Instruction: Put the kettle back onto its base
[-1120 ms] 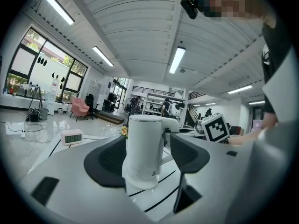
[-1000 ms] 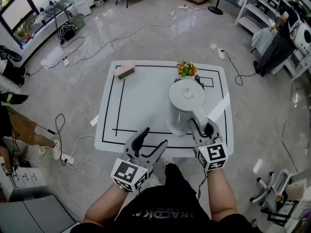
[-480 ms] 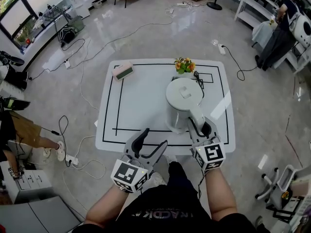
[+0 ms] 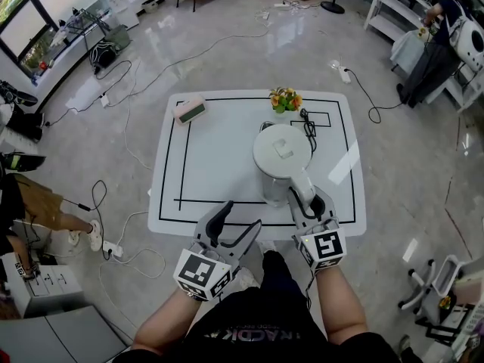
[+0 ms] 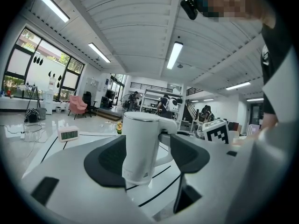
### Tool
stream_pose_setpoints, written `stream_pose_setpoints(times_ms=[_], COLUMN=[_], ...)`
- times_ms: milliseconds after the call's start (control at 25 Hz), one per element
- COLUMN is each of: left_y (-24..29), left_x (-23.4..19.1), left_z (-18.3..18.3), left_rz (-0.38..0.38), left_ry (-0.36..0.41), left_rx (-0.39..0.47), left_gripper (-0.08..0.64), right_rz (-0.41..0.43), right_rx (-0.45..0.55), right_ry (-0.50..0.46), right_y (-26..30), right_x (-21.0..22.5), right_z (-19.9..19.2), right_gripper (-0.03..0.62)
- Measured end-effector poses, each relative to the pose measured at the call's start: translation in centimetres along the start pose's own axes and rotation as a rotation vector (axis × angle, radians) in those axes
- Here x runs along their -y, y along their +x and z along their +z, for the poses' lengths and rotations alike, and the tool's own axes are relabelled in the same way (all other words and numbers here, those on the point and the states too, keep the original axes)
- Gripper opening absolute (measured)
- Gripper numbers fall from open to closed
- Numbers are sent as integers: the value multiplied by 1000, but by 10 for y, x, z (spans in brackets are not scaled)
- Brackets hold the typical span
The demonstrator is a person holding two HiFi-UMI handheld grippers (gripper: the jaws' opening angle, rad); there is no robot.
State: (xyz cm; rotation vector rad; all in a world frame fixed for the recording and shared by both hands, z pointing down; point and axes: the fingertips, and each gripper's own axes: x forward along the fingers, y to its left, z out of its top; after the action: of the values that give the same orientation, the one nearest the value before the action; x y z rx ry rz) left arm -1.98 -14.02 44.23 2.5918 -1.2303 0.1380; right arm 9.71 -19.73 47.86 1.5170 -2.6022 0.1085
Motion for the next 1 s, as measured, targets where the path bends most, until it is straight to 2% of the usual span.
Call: stream_pose_setpoints(times_ms=[840, 1000], left_y=[-5, -5], left_x=[-1, 1], left_z=[-10, -10], left_rz=[4, 1], left_ry=[-2, 1], left_rx=[-22, -24], left_gripper=[299, 298], right_rz=[-29, -42], right_rx=[74, 79], right_ry=[-21, -1], right_y=[-6, -4], right_x=[-13, -3], right_z=[0, 1], right_gripper=[110, 110])
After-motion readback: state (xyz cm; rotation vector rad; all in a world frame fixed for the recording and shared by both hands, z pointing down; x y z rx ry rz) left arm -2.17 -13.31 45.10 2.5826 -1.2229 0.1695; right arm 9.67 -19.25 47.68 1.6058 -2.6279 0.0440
